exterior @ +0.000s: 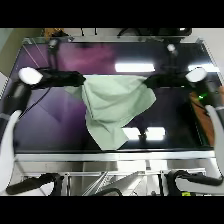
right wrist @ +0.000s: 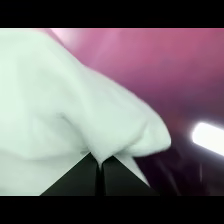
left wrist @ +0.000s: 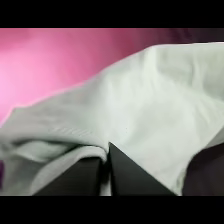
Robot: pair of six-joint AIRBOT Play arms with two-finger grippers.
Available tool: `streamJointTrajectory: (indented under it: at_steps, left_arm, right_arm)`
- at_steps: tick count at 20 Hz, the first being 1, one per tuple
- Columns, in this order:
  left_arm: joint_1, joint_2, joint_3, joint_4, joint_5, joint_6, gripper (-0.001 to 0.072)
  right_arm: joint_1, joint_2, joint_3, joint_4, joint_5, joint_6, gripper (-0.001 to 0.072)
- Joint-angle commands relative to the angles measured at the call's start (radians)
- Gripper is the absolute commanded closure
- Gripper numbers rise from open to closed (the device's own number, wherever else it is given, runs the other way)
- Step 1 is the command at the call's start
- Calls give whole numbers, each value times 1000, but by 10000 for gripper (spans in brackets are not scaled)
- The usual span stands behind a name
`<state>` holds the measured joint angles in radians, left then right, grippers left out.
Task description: Fold the shirts.
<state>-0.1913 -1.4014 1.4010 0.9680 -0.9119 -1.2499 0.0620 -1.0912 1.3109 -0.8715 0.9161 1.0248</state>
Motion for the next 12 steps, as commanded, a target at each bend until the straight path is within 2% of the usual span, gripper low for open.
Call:
streamJointTrajectory:
  at_steps: [1, 3, 7, 9, 12]
  left_arm:
    - [28, -267, 146, 24, -78, -46, 25]
    - [70, -334, 231, 25, -182, -101, 41]
    - [153, -348, 262, 24, -433, -113, 41]
    - [180, -302, 130, 25, -512, -112, 41]
    - [180, -191, -166, 14, -472, -96, 41]
  right_arm:
    - [0, -216, -11, -82, -71, 91, 694]
    - [-4, -270, -11, -84, -80, 110, 694]
    - [-47, -272, -11, -87, -67, 109, 694]
    - [-82, -253, -10, -87, -25, 109, 694]
    - [-142, -239, -11, -86, 56, 116, 693]
